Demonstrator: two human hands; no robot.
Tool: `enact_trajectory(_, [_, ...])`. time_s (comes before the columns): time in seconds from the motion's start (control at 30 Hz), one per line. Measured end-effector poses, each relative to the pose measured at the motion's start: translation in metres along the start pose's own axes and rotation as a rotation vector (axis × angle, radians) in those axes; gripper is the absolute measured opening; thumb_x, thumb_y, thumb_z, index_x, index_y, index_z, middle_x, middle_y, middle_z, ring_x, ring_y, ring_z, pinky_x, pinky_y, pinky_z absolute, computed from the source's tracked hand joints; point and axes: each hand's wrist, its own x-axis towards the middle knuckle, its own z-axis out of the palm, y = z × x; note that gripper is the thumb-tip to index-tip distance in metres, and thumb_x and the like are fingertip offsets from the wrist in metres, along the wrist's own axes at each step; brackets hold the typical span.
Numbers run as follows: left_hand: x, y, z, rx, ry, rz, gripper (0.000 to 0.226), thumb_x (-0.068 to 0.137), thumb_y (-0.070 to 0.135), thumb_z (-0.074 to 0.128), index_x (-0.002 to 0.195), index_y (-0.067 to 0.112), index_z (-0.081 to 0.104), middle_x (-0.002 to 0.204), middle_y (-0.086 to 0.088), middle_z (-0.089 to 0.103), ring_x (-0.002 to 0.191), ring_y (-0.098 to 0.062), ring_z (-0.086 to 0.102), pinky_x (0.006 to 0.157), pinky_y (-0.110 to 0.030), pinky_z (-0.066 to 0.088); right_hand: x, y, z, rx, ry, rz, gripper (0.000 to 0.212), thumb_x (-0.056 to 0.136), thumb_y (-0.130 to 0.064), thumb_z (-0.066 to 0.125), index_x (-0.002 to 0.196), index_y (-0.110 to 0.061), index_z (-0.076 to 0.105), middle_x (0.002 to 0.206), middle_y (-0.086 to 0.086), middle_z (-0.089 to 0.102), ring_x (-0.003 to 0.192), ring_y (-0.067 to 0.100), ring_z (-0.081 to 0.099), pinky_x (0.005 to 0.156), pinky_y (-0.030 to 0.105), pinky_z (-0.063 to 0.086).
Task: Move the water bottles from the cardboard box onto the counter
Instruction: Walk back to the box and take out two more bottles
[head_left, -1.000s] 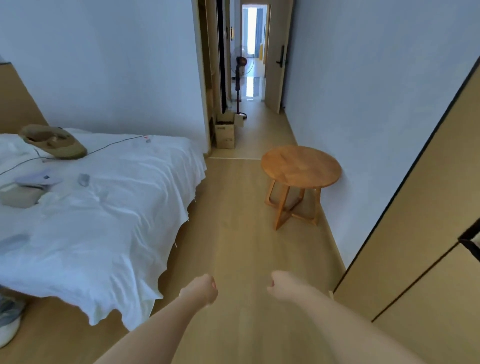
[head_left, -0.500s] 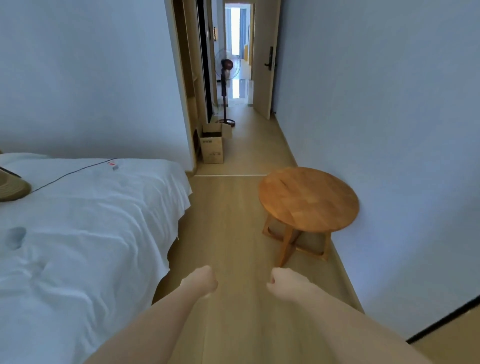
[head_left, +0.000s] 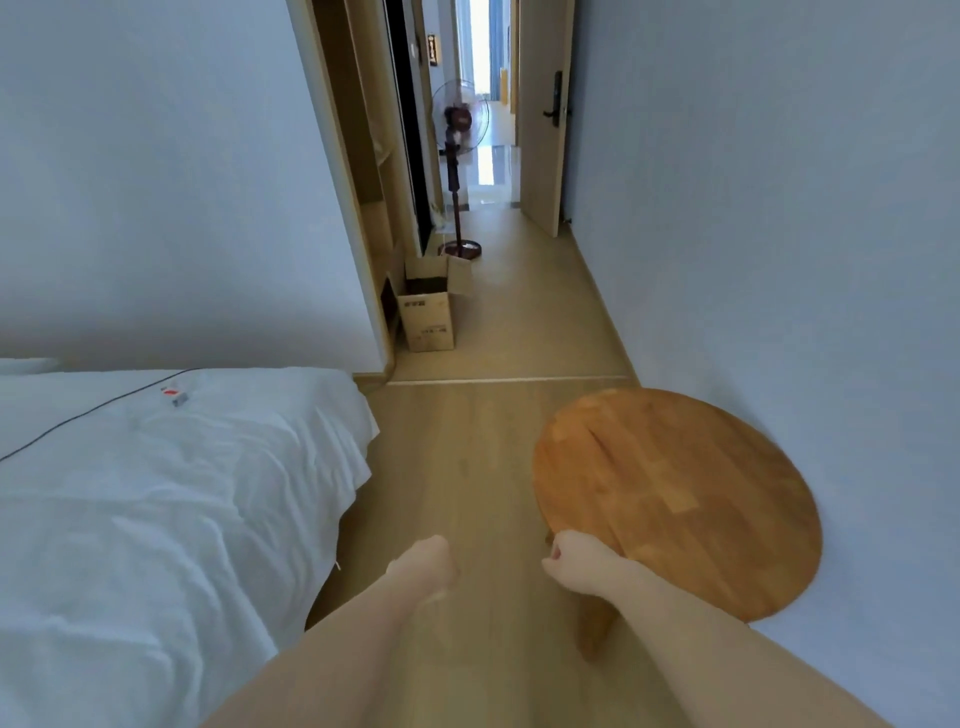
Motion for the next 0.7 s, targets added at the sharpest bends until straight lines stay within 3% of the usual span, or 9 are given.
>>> enact_trajectory(0.1, [0.045,0.024,-0.044,-0.029,0.031,-0.016,0.029,0.098,0.013,0.04,0.117,0.006,0.059,0.103,-0.007,0.06,0.111,-0.027,0.059,0.091,-0.034,0.048,0.055,-0.005,-0.048,-0.014,-0.006,-0.01,0.036,0.099,-0.033,0.042,0.123,-0.008,0.052,0.118,0.008,0.059,0.105,0.023,0.058,0.082,0.03,0.047])
enact_trajectory(0.2, [0.087,0.03,-0.076,-0.053,0.024,-0.035,0.025,0.098,0.013,0.04,0.114,0.009,0.059,0.107,-0.007,0.06,0.109,-0.025,0.06,0.085,-0.031,0.047,0.105,-0.019,-0.083,-0.057,-0.033,-0.03,0.037,0.099,-0.033,0.042,0.123,-0.008,0.053,0.122,0.008,0.059,0.107,0.023,0.058,0.088,0.033,0.049])
enact_trajectory(0.3, [0.138,0.029,-0.102,-0.052,0.02,-0.067,0.032,0.1,0.017,0.041,0.126,0.007,0.055,0.115,-0.008,0.059,0.114,-0.025,0.058,0.089,-0.03,0.045,0.162,-0.03,-0.106,-0.064,-0.049,-0.056,0.036,0.098,-0.032,0.043,0.12,-0.007,0.055,0.122,0.009,0.06,0.108,0.024,0.058,0.088,0.032,0.047])
enact_trajectory(0.47, [0.24,0.029,-0.152,-0.058,-0.027,-0.033,0.015,0.1,0.014,0.038,0.1,0.013,0.054,0.077,0.006,0.042,0.093,-0.016,0.053,0.076,-0.023,0.04,0.263,-0.044,-0.153,-0.05,-0.058,-0.034,0.032,0.097,-0.033,0.044,0.116,-0.01,0.055,0.118,0.007,0.061,0.104,0.022,0.059,0.078,0.027,0.043])
enact_trajectory(0.6, [0.339,0.032,-0.215,-0.025,-0.004,0.007,0.017,0.1,0.012,0.038,0.096,0.011,0.054,0.075,0.006,0.042,0.088,-0.017,0.051,0.075,-0.024,0.04,0.353,-0.063,-0.208,-0.045,-0.042,0.007,0.029,0.097,-0.033,0.045,0.112,-0.011,0.056,0.113,0.007,0.062,0.105,0.023,0.061,0.079,0.028,0.044])
enact_trajectory(0.7, [0.407,0.032,-0.272,0.003,0.001,0.047,0.027,0.101,0.013,0.035,0.115,0.004,0.057,0.081,0.004,0.047,0.09,-0.017,0.051,0.077,-0.024,0.041,0.411,-0.086,-0.255,-0.038,0.003,0.048,0.034,0.097,-0.033,0.045,0.119,-0.008,0.055,0.122,0.009,0.061,0.112,0.025,0.059,0.087,0.028,0.044])
